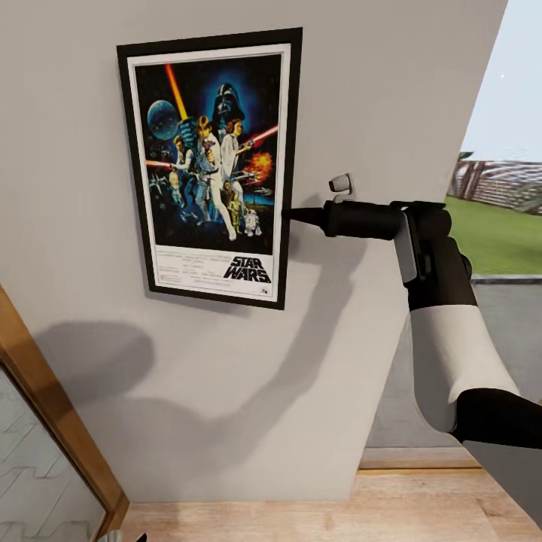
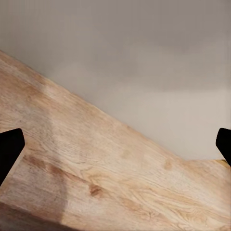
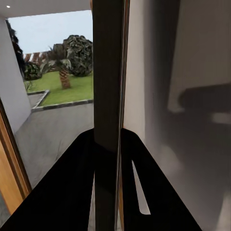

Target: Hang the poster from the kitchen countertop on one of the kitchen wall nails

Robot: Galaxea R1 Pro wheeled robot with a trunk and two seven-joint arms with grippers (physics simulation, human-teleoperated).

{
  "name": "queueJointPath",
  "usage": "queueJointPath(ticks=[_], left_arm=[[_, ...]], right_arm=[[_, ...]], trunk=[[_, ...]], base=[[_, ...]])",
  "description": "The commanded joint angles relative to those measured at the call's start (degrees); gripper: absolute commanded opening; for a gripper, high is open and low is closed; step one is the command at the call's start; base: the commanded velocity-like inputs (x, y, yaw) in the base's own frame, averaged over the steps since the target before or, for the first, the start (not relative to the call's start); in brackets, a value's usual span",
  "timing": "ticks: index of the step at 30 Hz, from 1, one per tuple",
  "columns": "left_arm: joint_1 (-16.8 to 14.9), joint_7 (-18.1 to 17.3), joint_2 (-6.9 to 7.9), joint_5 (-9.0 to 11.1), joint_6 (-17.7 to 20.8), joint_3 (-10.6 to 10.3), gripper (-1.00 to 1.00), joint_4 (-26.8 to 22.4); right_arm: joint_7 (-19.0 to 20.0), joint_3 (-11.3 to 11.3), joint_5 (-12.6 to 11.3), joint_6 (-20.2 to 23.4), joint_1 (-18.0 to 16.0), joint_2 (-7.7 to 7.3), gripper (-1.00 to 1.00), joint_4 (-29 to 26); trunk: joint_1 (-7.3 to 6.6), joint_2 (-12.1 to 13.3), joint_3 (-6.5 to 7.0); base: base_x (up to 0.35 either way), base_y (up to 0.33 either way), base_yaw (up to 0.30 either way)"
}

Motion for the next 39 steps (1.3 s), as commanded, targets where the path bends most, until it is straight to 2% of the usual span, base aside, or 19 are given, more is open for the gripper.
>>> queueJointPath(ticks=[1, 26, 28, 39], left_arm=[[-0.1, -0.2, 0.01, 0.4, -0.3, -0.5, 1.00, 0.1], [0.2, -0.2, -0.32, 0.5, -0.2, -0.5, 1.00, 0.0], [0.8, -0.2, -0.17, 0.4, -0.2, -0.6, 1.00, -0.1], [0.8, -0.2, -0.17, 0.4, -0.2, -0.6, 1.00, -0.1]], right_arm=[[0.3, -0.1, -0.1, 0.7, -0.1, 0.05, -1.00, 0.0], [-0.4, 0.1, -0.1, 0.7, -0.2, 0.05, -1.00, 0.1], [-2.7, 0.1, -0.1, 0.5, -0.2, 0.05, -1.00, 0.0], [-2.8, 0.1, -0.1, 0.5, -0.2, 0.05, -1.00, 0.0]], trunk=[[0.04, -0.1, -0.13], [0.04, -0.1, -0.13], [0.04, -0.1, -0.13], [0.04, -0.1, -0.13]], base=[[0.002, 0.000, 0.000], [0.000, 0.000, 0.000], [0.000, 0.000, 0.000], [0.000, 0.000, 0.000]])
